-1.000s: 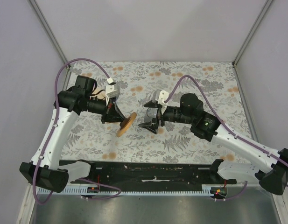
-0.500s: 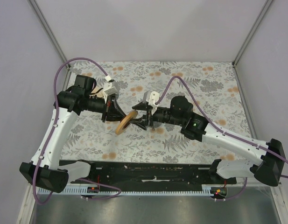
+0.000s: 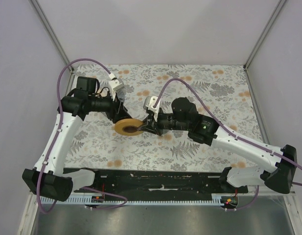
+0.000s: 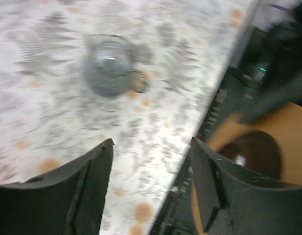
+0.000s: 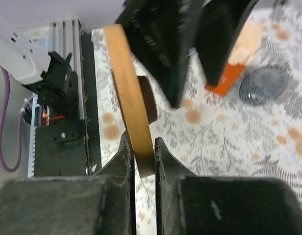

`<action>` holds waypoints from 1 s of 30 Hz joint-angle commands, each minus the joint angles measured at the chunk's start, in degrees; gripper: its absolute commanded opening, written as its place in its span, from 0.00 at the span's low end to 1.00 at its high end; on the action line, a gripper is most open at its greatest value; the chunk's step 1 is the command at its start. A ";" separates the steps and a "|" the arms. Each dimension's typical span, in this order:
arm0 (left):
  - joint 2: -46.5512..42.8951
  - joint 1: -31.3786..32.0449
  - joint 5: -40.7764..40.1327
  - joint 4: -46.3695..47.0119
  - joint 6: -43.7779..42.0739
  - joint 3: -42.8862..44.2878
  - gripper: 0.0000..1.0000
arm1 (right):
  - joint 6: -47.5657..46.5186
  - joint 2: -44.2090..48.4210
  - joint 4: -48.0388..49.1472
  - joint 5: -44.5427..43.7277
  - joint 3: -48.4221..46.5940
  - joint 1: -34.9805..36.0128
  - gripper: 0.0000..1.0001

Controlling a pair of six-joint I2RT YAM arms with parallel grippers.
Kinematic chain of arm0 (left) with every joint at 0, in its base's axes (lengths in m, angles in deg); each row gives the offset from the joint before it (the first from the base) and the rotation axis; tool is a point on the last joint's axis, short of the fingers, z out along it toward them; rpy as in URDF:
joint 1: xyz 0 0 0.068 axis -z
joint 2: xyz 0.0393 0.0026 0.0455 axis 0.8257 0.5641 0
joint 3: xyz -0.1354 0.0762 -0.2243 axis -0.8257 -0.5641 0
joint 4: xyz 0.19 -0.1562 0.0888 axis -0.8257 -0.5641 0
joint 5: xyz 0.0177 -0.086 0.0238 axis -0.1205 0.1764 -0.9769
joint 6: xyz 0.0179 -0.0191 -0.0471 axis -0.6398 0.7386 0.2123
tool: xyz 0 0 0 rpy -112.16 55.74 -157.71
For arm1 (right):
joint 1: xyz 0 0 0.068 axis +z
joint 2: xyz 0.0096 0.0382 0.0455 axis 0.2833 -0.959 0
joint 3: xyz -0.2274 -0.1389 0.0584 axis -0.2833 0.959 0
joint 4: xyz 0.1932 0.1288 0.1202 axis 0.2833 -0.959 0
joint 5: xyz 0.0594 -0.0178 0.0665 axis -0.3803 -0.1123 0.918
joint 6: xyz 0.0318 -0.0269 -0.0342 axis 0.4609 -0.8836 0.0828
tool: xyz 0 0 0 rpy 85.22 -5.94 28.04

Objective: Place the coffee filter in the dripper

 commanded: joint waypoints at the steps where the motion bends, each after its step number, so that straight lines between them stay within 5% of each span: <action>1: 0.55 -1.47 -21.56 11.89 12.37 -0.40 0.73 | 6.73 -4.21 -14.72 -13.88 -9.96 -5.26 0.00; 7: 2.92 -2.89 -12.70 21.11 16.93 -4.71 0.76 | 13.14 -5.88 -14.05 -1.47 -7.60 -11.68 0.00; 14: 5.65 -3.59 -23.41 19.71 14.66 -0.22 0.77 | 18.69 -8.87 -19.66 7.40 -9.79 -22.48 0.00; 25: 5.92 -3.59 -20.43 20.69 16.50 -4.62 0.77 | 21.24 -21.17 -23.37 34.63 -11.56 -35.85 0.00; 30: 5.12 -3.59 -19.99 20.77 16.50 -5.15 0.77 | 21.41 -24.95 -22.75 39.22 -10.95 -38.22 0.00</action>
